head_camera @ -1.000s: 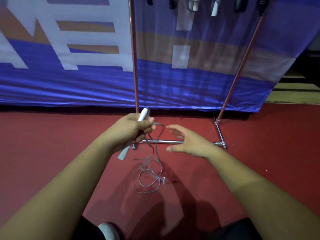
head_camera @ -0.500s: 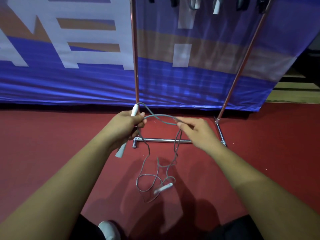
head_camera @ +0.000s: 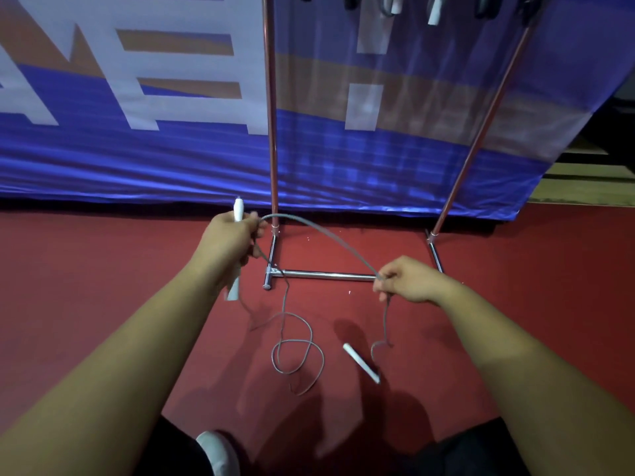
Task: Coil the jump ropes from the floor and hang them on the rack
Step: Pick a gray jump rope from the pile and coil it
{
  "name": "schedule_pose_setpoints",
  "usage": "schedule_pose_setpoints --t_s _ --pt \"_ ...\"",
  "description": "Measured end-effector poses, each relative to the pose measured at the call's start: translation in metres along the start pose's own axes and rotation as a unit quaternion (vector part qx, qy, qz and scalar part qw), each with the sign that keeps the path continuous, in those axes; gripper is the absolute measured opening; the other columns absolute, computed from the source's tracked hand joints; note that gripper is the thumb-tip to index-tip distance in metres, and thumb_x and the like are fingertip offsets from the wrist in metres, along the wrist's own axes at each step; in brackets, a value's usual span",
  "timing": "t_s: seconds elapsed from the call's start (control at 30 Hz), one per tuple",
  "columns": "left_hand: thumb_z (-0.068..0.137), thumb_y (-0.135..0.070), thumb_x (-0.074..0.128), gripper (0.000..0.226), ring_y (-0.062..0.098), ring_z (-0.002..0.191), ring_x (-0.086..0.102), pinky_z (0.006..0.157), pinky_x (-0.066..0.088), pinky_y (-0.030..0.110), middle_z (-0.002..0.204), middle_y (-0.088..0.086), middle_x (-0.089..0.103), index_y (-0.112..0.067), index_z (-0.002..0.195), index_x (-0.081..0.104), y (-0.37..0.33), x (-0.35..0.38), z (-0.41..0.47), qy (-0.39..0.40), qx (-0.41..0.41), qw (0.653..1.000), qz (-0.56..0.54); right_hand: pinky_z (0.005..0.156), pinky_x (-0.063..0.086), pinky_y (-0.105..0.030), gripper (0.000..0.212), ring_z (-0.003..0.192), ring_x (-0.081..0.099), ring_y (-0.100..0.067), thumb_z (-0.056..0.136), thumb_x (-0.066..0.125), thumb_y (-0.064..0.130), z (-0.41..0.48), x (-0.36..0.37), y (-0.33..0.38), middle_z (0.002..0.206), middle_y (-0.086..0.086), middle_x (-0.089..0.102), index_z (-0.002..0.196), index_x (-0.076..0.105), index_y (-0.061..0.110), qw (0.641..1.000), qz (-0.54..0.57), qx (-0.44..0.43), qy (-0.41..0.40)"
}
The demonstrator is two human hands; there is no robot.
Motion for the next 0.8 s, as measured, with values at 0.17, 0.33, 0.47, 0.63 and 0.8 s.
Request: schedule_pose_setpoints --t_s 0.17,0.33,0.47,0.63,0.8 --pt "0.103 -0.019 0.050 0.019 0.023 0.064 0.074 0.035 0.031 0.015 0.099 0.003 0.066 -0.020 0.114 0.065 -0.012 0.020 -0.013 0.061 0.067 0.988 0.125 0.054 0.044 -0.017 0.016 0.046 0.055 -0.005 0.092 0.068 0.016 -0.023 -0.013 0.067 0.050 0.004 0.059 0.094 0.073 0.001 0.987 0.119 -0.104 -0.023" --pt "0.102 -0.022 0.054 0.019 0.005 0.052 0.065 0.040 0.032 0.016 0.076 -0.011 0.072 -0.022 0.117 0.065 -0.019 0.081 -0.056 0.272 0.109 0.943 0.155 0.051 0.033 -0.025 0.013 0.049 0.050 -0.013 0.087 0.074 0.020 -0.035 0.002 0.095 0.051 -0.004 0.057 0.085 0.076 0.007 0.983 0.117 -0.141 0.014" --pt "0.099 -0.024 0.060 0.021 0.005 0.042 0.045 0.041 0.034 0.018 0.050 -0.009 0.053 -0.017 0.080 0.062 -0.012 0.094 -0.064 0.309 0.130 0.912 0.235 0.057 0.038 -0.026 0.008 0.057 0.055 -0.015 0.083 0.077 0.016 -0.029 -0.013 0.083 0.059 -0.008 0.065 0.081 0.076 0.008 0.975 0.176 -0.136 -0.027" --pt "0.101 -0.015 0.053 0.024 0.009 0.038 0.033 0.036 0.022 0.018 0.061 0.003 0.047 -0.012 0.078 0.059 -0.025 0.070 -0.037 0.181 0.081 0.979 -0.055 0.066 0.042 -0.025 0.014 0.064 0.052 -0.008 0.086 0.075 0.013 -0.012 0.013 0.031 0.068 0.000 0.064 0.080 0.068 0.001 0.996 0.019 -0.063 0.057" --pt "0.102 -0.015 0.052 0.014 0.020 0.049 0.066 0.036 0.024 0.019 0.089 0.002 0.071 -0.016 0.102 0.066 -0.020 0.032 -0.020 0.088 0.065 0.994 -0.004 0.067 0.044 -0.018 0.010 0.060 0.056 0.000 0.088 0.073 0.012 -0.010 0.017 0.008 0.074 -0.005 0.070 0.081 0.073 0.005 0.995 0.048 -0.019 0.082"
Point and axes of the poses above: each hand's wrist, its own z-axis towards the middle knuckle, its own x-axis out of the palm, y = z × x, the point moved 9 cm from there along z, towards the middle knuckle
